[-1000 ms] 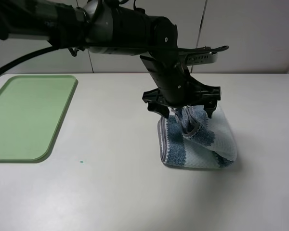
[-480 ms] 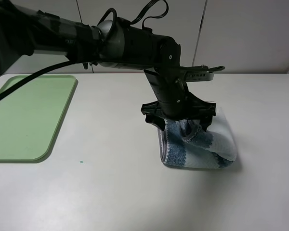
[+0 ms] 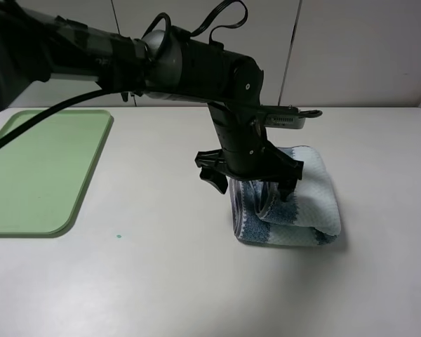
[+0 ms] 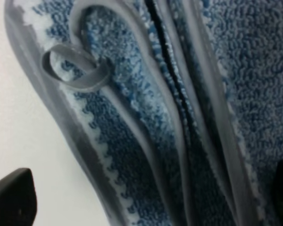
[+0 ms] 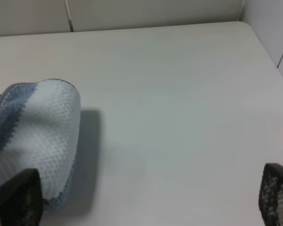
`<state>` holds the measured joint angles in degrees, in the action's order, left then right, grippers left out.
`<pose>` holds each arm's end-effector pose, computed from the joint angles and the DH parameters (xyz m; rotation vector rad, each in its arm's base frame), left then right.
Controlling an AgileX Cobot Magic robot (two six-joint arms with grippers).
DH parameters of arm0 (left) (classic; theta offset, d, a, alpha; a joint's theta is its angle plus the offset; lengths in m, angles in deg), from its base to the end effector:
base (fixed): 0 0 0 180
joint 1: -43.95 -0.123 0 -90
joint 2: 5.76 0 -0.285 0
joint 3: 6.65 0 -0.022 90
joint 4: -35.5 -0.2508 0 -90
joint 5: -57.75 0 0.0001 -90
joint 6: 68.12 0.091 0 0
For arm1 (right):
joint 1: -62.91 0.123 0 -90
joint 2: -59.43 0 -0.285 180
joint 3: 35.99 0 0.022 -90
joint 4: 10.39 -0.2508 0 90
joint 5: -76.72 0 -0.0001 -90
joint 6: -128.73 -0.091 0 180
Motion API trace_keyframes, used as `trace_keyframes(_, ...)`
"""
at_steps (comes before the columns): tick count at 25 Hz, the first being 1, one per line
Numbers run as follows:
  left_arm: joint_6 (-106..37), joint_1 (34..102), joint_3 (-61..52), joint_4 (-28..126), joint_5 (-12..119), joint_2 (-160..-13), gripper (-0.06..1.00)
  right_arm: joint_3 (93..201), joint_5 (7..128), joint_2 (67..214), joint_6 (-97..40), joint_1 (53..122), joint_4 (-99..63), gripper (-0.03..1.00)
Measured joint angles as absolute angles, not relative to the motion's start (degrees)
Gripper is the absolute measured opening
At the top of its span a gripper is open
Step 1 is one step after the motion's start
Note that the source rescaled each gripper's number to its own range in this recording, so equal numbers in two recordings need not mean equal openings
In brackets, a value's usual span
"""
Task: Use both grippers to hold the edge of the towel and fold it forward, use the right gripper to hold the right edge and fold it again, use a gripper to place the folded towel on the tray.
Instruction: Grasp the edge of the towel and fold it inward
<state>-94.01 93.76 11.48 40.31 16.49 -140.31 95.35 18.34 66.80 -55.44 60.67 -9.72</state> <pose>0.2987 -0.3614 0.1502 0.5168 2.7980 -0.4205 -0.0042 -0.0007 0.2802 0.1119 1.9936 0.0078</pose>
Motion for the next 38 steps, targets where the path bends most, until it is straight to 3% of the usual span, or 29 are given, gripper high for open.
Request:
trace_keyframes(30,-94.01,93.76,11.78,47.90,25.08,-147.20,0.98,95.35,18.34,66.80,-55.44,60.67,-9.88,1.00)
trace_keyframes(33,-94.01,93.76,11.78,48.09,25.69,-147.31,0.88,95.35,18.34,66.80,-55.44,60.67,-9.88,1.00)
trace_keyframes(38,-94.01,93.76,11.78,49.30,26.89,-147.90,0.52,95.35,18.34,66.80,-55.44,60.67,-9.88,1.00)
